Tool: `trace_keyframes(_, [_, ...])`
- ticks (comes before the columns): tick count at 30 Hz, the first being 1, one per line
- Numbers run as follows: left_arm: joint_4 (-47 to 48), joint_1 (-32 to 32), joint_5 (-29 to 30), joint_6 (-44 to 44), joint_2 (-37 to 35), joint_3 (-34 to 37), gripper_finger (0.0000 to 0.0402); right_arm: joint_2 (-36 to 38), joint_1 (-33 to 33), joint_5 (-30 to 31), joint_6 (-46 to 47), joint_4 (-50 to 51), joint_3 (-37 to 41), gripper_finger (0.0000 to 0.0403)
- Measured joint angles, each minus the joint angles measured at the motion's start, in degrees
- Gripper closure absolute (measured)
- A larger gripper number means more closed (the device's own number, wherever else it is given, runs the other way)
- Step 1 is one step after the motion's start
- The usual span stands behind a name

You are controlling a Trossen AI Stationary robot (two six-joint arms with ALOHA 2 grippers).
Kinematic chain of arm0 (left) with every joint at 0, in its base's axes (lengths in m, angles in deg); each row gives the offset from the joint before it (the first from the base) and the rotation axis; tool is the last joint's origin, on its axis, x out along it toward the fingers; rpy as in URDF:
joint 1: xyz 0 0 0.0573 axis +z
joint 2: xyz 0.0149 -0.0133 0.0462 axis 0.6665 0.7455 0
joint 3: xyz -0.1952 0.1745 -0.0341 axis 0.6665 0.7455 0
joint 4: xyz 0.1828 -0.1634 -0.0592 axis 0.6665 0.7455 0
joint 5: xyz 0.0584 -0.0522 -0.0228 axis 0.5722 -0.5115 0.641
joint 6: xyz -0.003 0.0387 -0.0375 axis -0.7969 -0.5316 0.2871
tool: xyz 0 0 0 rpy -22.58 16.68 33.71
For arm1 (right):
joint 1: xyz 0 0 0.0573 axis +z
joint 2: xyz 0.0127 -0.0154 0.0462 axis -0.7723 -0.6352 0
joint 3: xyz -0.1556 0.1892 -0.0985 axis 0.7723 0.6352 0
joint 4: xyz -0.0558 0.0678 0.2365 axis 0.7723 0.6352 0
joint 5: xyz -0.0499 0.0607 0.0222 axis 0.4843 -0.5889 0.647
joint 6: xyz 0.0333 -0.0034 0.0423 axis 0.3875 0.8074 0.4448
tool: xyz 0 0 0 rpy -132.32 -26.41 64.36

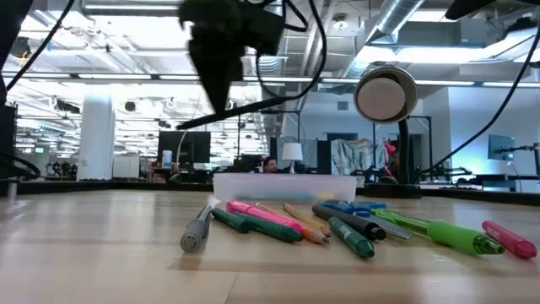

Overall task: Pick & place school supplies into a supply box
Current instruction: Put the black pen into the pink supply box

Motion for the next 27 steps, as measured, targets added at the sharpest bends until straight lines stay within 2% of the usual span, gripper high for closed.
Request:
trace_keyframes(5, [-6.64,4.91,0.76,-3.4,0.0,-0.54,0.0376,0.0,-1.01,0.0,-0.28,0.0,0.0,0.0285])
trace_keyframes(13, [-18.59,8.83,3.93,-14.45,0.0,-0.54,0.0376,0.0,-1.8,0.0,-0.44,-0.71,0.0,0.0285])
trace_keyframes(20, [-19.66,11.56,7.07,-19.98,0.0,-0.54,0.0375,0.0,-1.78,0.0,-0.42,-2.5,0.0,0.0285])
trace_keyframes(27, [-21.5,14.33,6.65,-21.32,0.01,1.33,0.0374,0.0,-1.78,-0.02,-0.42,-3.58,0.0,0.0285])
